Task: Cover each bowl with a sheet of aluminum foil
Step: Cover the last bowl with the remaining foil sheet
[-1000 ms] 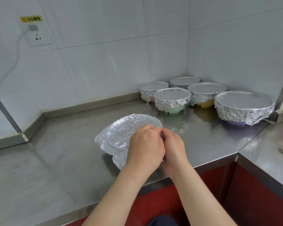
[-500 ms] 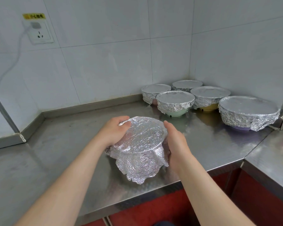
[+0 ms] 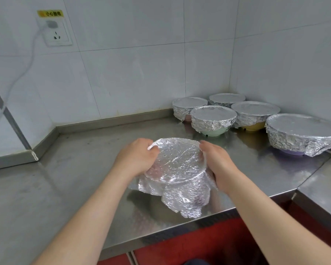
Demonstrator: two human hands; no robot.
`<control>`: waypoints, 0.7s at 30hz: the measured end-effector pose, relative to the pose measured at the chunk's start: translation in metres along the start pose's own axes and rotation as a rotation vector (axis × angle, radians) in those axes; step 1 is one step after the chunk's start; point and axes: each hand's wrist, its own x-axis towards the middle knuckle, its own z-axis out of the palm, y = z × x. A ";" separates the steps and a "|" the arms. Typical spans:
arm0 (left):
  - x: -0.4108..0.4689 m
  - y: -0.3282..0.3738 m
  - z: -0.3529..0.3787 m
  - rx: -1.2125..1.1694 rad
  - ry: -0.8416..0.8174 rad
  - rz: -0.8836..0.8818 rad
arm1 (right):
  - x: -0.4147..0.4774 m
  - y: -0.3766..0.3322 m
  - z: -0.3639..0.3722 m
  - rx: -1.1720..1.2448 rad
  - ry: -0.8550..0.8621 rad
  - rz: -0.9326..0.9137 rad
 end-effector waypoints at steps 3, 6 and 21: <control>0.006 -0.004 -0.010 0.032 0.106 0.027 | 0.009 -0.014 -0.007 -0.064 -0.032 -0.055; 0.021 0.000 -0.012 -0.052 0.144 -0.006 | 0.012 -0.024 -0.004 -0.251 -0.026 -0.107; 0.036 0.004 0.008 -0.158 0.156 -0.007 | 0.024 -0.016 0.012 -0.461 -0.020 -0.185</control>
